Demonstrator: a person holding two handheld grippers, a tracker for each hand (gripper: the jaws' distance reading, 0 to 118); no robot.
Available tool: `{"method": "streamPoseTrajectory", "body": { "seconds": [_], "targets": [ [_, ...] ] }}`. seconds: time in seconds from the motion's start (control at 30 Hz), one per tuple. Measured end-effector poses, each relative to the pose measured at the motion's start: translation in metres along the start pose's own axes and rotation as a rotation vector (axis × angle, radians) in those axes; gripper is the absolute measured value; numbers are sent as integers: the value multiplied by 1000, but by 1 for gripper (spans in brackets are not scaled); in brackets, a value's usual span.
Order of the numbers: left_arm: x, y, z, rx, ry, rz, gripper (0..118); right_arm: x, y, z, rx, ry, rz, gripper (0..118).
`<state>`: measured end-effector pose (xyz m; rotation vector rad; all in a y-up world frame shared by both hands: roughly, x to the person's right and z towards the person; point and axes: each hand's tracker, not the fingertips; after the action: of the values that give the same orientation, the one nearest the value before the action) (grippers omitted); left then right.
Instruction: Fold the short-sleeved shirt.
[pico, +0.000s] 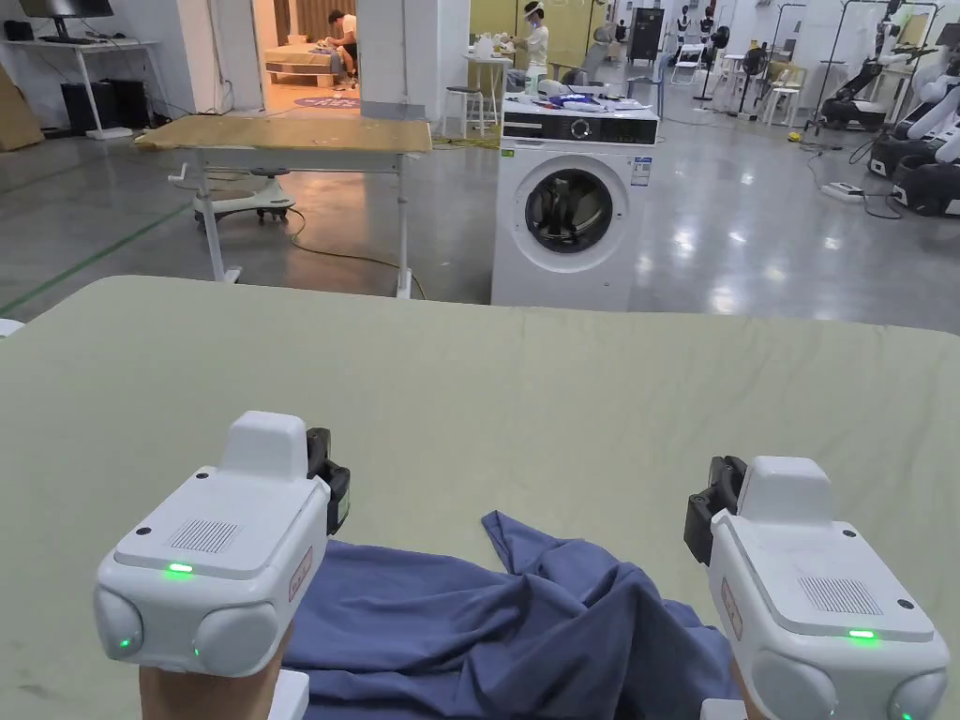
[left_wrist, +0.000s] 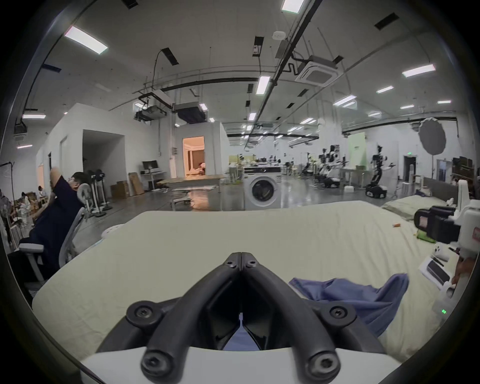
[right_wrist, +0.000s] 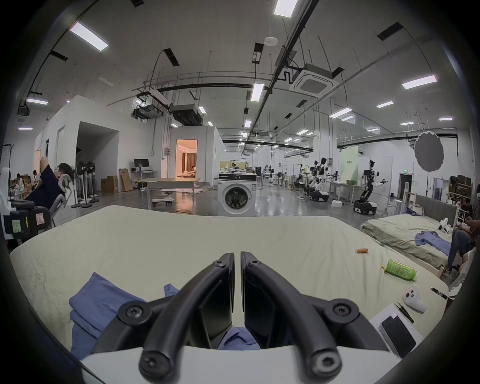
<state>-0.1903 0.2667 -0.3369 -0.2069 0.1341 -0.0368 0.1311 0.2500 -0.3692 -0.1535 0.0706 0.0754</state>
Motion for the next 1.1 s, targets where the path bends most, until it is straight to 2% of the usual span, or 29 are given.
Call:
{"method": "streamPoseTrajectory", "body": {
  "seconds": [0.13,0.27,0.47,0.5,0.63,0.67,0.8,0.87,0.9,0.97,1.07,1.1],
  "targets": [
    [-34,-14,-12,-161,-16,51,0,-2,-4,-5,-18,18,0,4],
    [-70,-32,-59,-337,-52,137,0,3,-12,-10,-44,19,12,4],
    [-95,-50,-129,-560,-94,170,2,22,-26,-17,-101,-4,18,4],
    [-91,-50,-135,-582,-85,176,8,25,-29,-18,-114,-13,22,4],
    [-89,-62,-168,-685,-70,208,66,37,-40,-20,-151,-32,26,4],
    [-87,-67,-174,-711,-67,206,68,40,-43,-21,-162,-39,28,4],
    [-84,-87,-202,-795,27,137,66,51,-53,-22,-197,-56,26,4],
    [-75,-95,-203,-806,15,116,62,55,-56,-23,-217,-66,25,4],
    [-81,-99,-212,-790,31,90,56,57,-58,-23,-228,-67,22,4],
    [-71,-98,-208,-749,9,38,20,61,-61,-25,-246,-73,13,4],
    [-63,-101,-205,-719,-114,-7,0,64,-65,-31,-307,-57,4,5],
    [-63,-101,-203,-730,-82,-10,0,65,-67,-33,-336,-49,7,6]
  ]
}}
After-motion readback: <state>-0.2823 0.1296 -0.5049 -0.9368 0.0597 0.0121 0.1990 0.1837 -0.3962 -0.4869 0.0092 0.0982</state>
